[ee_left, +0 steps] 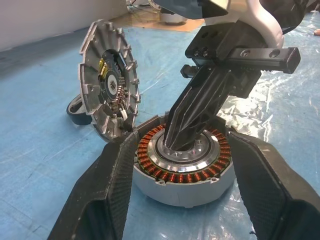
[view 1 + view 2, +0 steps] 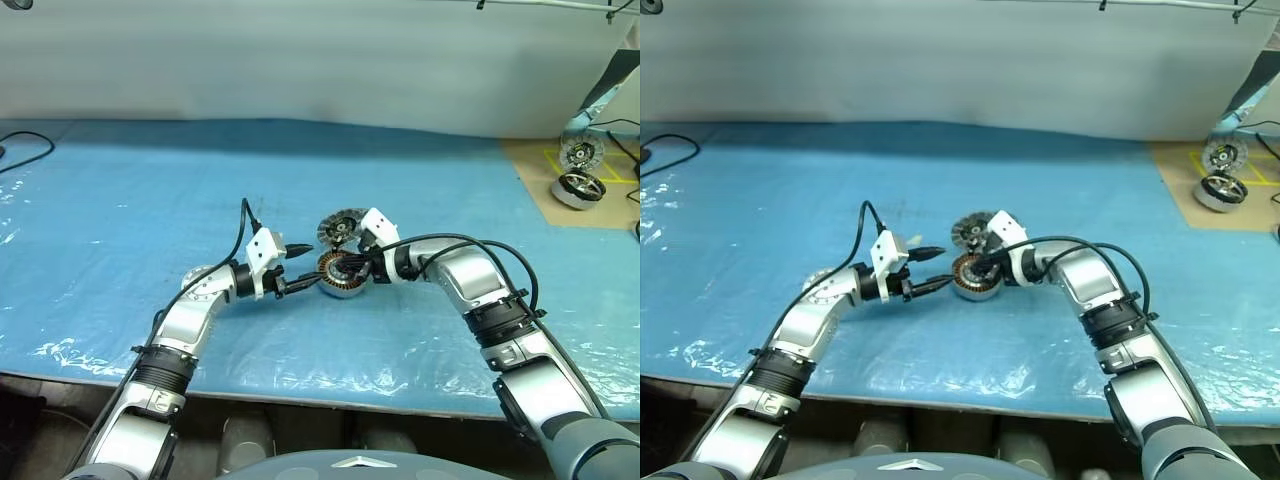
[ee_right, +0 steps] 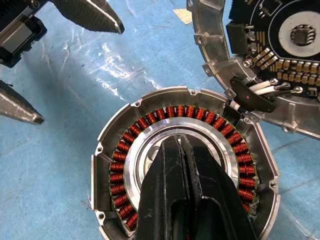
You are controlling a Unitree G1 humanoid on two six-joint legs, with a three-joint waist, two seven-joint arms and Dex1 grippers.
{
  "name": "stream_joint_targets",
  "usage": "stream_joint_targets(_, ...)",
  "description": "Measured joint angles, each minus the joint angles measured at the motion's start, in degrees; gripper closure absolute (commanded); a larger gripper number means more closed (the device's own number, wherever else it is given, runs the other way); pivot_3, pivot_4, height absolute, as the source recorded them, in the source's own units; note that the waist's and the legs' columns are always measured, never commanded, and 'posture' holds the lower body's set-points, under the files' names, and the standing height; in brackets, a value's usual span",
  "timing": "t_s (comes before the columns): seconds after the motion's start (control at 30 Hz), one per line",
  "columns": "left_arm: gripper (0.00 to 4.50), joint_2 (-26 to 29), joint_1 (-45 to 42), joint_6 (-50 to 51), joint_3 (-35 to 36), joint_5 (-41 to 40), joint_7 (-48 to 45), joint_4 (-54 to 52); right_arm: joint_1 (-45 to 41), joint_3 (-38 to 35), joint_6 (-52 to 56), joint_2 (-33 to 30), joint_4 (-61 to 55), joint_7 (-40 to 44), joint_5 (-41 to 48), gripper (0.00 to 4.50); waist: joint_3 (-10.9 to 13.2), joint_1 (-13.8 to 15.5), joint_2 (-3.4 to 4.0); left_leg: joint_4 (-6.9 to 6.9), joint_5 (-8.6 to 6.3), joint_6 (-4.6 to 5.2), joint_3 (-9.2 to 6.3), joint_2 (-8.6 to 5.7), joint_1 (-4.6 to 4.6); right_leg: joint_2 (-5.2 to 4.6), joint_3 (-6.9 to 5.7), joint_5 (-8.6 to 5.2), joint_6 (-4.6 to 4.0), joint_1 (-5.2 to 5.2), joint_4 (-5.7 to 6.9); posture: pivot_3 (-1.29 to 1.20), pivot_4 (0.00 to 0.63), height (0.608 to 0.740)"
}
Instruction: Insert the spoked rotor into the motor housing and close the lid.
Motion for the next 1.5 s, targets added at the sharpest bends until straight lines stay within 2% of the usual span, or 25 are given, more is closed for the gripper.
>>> stream_joint_targets(0.2, 1.48, 0.1, 0.1, 0.0, 0.0, 0.0, 0.0, -0.1, 5.9, -6.2, -4.2, -0.2, 0.0, 1.9, 4.7, 4.45, -0.2, 0.7, -0.05, -0.06, 0.0, 0.0, 0.0, -0.02, -0.26, -0.01, -0.01, -0.02, 0.04, 0.17, -0.03, 0.0, 0.15, 0.74)
stream_joint_targets(0.33, 1.48, 0.2, 0.2, 0.0, 0.0, 0.0, 0.0, -0.4, 9.3, -10.9, -2.4, -0.1, -1.9, 0.7, 8.4, 4.45, -0.2, 1.3, 0.17, -0.2, 0.01, 0.01, 0.08, 0.03, -0.87, 0.03, -0.06, 0.0, 0.03, -0.41, 0.01, 0.0, 0.15, 0.74)
stream_joint_targets(0.4, 1.48, 0.2, 0.2, 0.0, 0.0, -0.1, -0.1, -0.4, 10.9, -12.6, 1.4, 0.3, -5.0, 0.1, 11.0, 4.45, -0.1, 1.2, 0.28, -0.23, 0.03, -0.01, 0.22, 0.1, -1.23, 0.1, -0.13, 0.21, -0.33, -0.74, 0.04, 0.0, 0.15, 0.74)
stream_joint_targets(0.5, 1.48, 0.1, -0.1, 0.0, -0.1, 0.0, -0.4, -0.4, 10.7, -12.2, 4.5, 0.1, -7.1, -1.6, 12.0, 4.45, -0.1, 1.1, 0.33, -0.26, 0.13, -0.18, 0.55, 0.21, -1.61, 0.28, -0.17, 0.21, -0.34, -1.14, 0.06, 0.0, 0.15, 0.74)
stream_joint_targets(0.67, 1.48, -0.1, -0.8, -0.5, -0.2, 0.0, -0.7, 0.3, 12.0, -9.8, 4.3, -1.2, -12.9, -3.9, 10.8, 4.45, -0.1, 1.1, 0.39, -0.32, 0.1, -0.23, 0.59, 0.34, -1.62, 0.4, -0.2, 0.14, -0.33, -1.14, 0.05, 0.0, 0.15, 0.74)
stream_joint_targets(1.0, 1.48, -0.2, -0.8, -2.5, -0.2, 0.0, -1.1, 2.7, 10.7, -14.7, 8.7, -0.1, -18.8, -3.5, 19.1, 4.45, 1.0, 0.2, 0.88, -0.17, 0.11, -0.22, 0.68, 0.33, -2.01, 0.4, -0.14, 0.22, -0.2, -1.67, 0.37, 0.0, 0.15, 0.74)
stream_joint_targets(1.13, 1.48, -0.4, -0.6, -2.6, -0.2, 0.0, -1.1, 2.6, 10.1, -11.6, 3.9, -4.0, -19.4, -2.1, 15.7, 4.45, 1.0, -0.1, 0.88, -0.14, 0.12, -0.22, 0.68, 0.32, -2.0, 0.39, -0.13, 0.22, -0.2, -1.67, 0.43, 0.0, 0.15, 0.74)
stream_joint_targets(1.3, 1.48, -0.2, -0.2, -2.5, -0.2, 0.0, -1.1, 2.5, 9.3, -2.9, -6.4, -10.6, -19.0, 1.1, 5.6, 4.45, 1.2, -0.1, 0.85, 0.05, 0.11, -0.22, 0.68, 0.33, -2.01, 0.39, -0.12, 0.22, -0.19, -1.69, 0.64, 0.0, 0.15, 0.74)
stream_joint_targets(1.5, 1.48, 0.0, -0.3, -2.3, -0.1, 0.0, -1.1, 2.4, 2.4, 2.6, -18.9, -15.2, -16.6, 8.6, -3.1, 4.45, 1.3, -0.3, 0.8, 0.45, 0.11, -0.2, 0.69, 0.37, -1.99, 0.39, -0.04, 0.14, -0.39, -1.69, 0.93, 0.0, 0.15, 0.74)
